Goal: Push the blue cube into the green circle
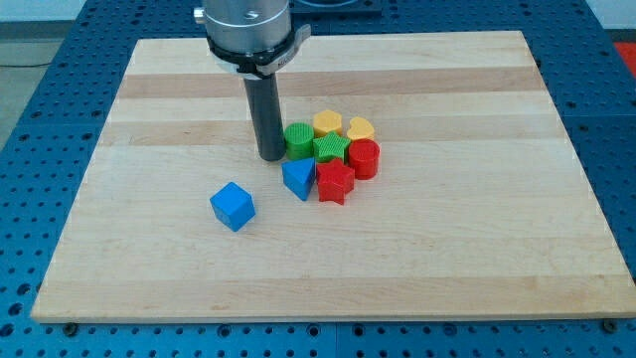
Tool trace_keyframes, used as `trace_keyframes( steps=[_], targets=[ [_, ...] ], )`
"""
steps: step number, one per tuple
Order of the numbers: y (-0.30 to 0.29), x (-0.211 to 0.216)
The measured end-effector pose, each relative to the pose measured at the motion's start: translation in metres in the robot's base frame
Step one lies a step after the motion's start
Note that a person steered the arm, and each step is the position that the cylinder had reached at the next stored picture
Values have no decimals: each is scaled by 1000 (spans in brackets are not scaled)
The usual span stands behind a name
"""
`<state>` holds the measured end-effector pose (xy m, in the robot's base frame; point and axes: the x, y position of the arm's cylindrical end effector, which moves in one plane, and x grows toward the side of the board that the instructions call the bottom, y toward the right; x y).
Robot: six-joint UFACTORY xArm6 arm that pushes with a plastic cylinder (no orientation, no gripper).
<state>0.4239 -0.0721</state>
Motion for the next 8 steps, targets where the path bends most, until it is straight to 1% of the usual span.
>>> trace_keyframes(
  steps=[1,2,3,4,5,6,8],
  targets=[
    [-19,0],
    [-58,12],
    [-95,49],
    [-110,100],
    [-80,133],
    [-55,133],
    [-47,111]
  ],
)
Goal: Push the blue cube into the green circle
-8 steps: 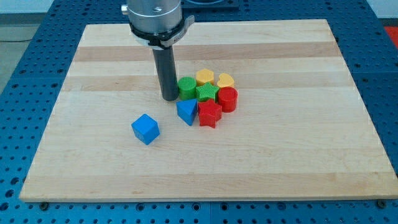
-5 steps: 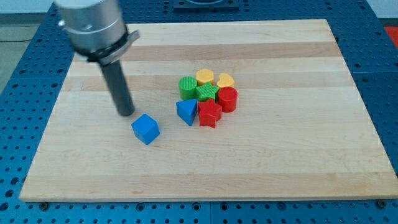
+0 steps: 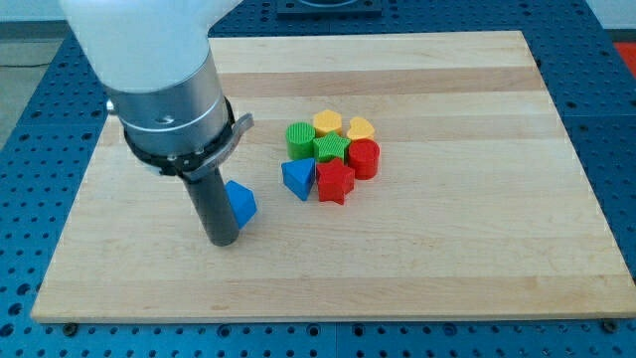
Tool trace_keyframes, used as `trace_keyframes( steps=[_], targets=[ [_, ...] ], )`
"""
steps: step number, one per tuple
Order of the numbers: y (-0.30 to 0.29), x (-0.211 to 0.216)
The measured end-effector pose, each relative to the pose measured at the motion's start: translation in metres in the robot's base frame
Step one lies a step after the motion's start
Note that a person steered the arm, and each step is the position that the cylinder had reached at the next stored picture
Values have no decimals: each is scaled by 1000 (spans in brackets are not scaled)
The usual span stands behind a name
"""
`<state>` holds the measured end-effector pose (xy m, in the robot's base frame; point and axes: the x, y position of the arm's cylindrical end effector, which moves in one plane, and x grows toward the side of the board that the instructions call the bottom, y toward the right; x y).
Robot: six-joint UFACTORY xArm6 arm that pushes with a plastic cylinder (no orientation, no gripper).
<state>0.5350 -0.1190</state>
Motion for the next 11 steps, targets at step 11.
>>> trace_keyframes(
  steps=[11],
  targets=[
    [22,-76]
  ],
)
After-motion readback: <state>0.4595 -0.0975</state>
